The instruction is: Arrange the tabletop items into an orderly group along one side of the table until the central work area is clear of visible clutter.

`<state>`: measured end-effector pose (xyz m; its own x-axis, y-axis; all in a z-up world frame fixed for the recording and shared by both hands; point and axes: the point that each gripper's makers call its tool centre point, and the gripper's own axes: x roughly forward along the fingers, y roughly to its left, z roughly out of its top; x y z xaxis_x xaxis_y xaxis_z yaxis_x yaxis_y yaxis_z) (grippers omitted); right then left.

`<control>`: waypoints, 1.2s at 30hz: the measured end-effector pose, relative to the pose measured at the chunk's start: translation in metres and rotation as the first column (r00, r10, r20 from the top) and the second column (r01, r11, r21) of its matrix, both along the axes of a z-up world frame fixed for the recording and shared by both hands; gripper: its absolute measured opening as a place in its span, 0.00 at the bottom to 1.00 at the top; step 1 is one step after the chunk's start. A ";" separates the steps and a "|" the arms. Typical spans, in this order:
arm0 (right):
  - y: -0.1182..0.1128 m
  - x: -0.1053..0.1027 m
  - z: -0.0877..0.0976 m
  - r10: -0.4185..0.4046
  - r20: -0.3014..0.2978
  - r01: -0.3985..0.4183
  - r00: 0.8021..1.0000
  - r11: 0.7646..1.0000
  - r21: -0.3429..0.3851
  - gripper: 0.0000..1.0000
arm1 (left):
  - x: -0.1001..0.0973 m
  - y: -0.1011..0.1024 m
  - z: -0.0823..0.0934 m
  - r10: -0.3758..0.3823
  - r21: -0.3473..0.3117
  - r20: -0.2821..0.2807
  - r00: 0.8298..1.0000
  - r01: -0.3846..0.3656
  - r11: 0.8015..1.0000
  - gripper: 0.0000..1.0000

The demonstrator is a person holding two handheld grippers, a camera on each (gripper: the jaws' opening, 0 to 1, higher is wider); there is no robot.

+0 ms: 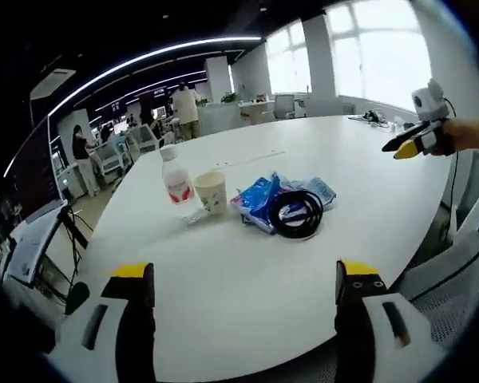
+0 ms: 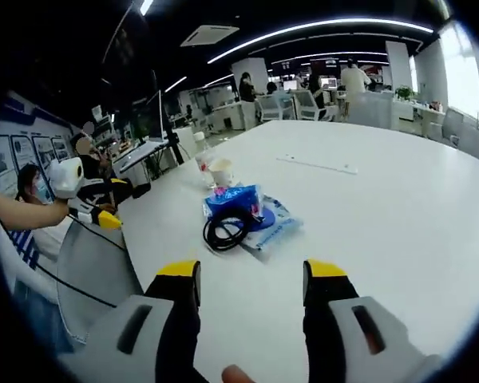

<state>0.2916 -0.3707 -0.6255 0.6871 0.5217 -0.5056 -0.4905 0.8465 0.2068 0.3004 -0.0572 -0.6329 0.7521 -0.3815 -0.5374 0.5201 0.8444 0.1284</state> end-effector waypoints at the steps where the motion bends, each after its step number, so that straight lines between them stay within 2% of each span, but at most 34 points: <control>1: -0.003 0.000 -0.001 -0.002 -0.002 0.002 1.000 1.000 0.001 0.50 | 0.000 -0.004 0.001 -0.004 0.002 -0.002 1.000 0.004 1.000 0.97; 4: -0.013 0.003 -0.003 -0.022 -0.003 0.022 1.000 1.000 -0.004 0.50 | 0.000 -0.013 0.010 0.006 -0.048 -0.015 1.000 -0.006 0.999 0.97; 5: -0.016 0.002 -0.003 -0.032 -0.012 0.032 0.999 0.999 -0.004 0.50 | 0.002 -0.016 0.015 0.021 -0.091 -0.022 1.000 -0.023 0.996 0.97; 7: -0.020 0.000 0.000 -0.034 0.003 0.034 0.999 0.999 -0.003 0.50 | 0.008 -0.017 0.020 0.027 -0.137 -0.006 1.000 -0.028 0.990 0.98; 8: -0.022 -0.001 0.002 -0.031 0.009 0.032 0.999 0.999 -0.006 0.50 | 0.011 -0.017 0.022 0.040 -0.144 0.000 0.999 -0.039 0.989 0.98; 10: -0.032 -0.004 0.004 -0.038 0.015 0.039 0.999 0.999 -0.017 0.50 | 0.016 -0.018 0.020 0.054 -0.158 -0.024 0.998 -0.058 0.986 0.98; 13: -0.052 -0.006 0.008 -0.066 0.021 0.066 0.998 0.998 -0.008 0.50 | 0.022 -0.027 0.024 0.053 -0.147 -0.013 0.998 -0.055 0.988 0.98; 17: -0.084 0.004 0.003 -0.094 0.020 0.094 0.995 0.996 -0.007 0.50 | 0.035 -0.044 0.028 0.056 -0.147 -0.013 0.998 -0.057 0.988 0.98; 21: -0.106 0.017 0.002 -0.071 0.010 0.071 0.997 0.997 -0.005 0.50 | 0.043 -0.056 0.031 0.093 -0.110 -0.001 0.996 -0.093 0.990 0.96; 26: -0.150 0.040 0.023 -0.046 0.060 0.047 0.997 0.999 -0.023 0.49 | 0.057 -0.078 0.026 0.138 -0.113 -0.012 0.990 -0.139 0.984 0.92; 28: -0.165 0.047 0.028 -0.053 0.064 0.054 0.997 0.998 -0.014 0.49 | 0.057 -0.091 0.021 0.160 -0.116 -0.046 0.986 -0.165 0.979 0.91; 32: -0.176 0.055 0.033 -0.049 0.068 0.050 0.996 0.999 -0.005 0.49 | 0.056 -0.115 0.020 0.161 -0.114 -0.032 0.986 -0.164 0.980 0.91; 34: -0.177 0.058 0.033 -0.047 0.063 0.048 0.997 0.999 -0.005 0.49 | 0.052 -0.119 0.008 0.172 -0.089 -0.089 0.981 -0.180 0.980 0.88; 36: -0.178 0.061 0.037 -0.048 0.076 0.048 0.996 0.999 0.001 0.50 | 0.054 -0.120 0.000 0.172 -0.073 -0.117 0.978 -0.181 0.981 0.84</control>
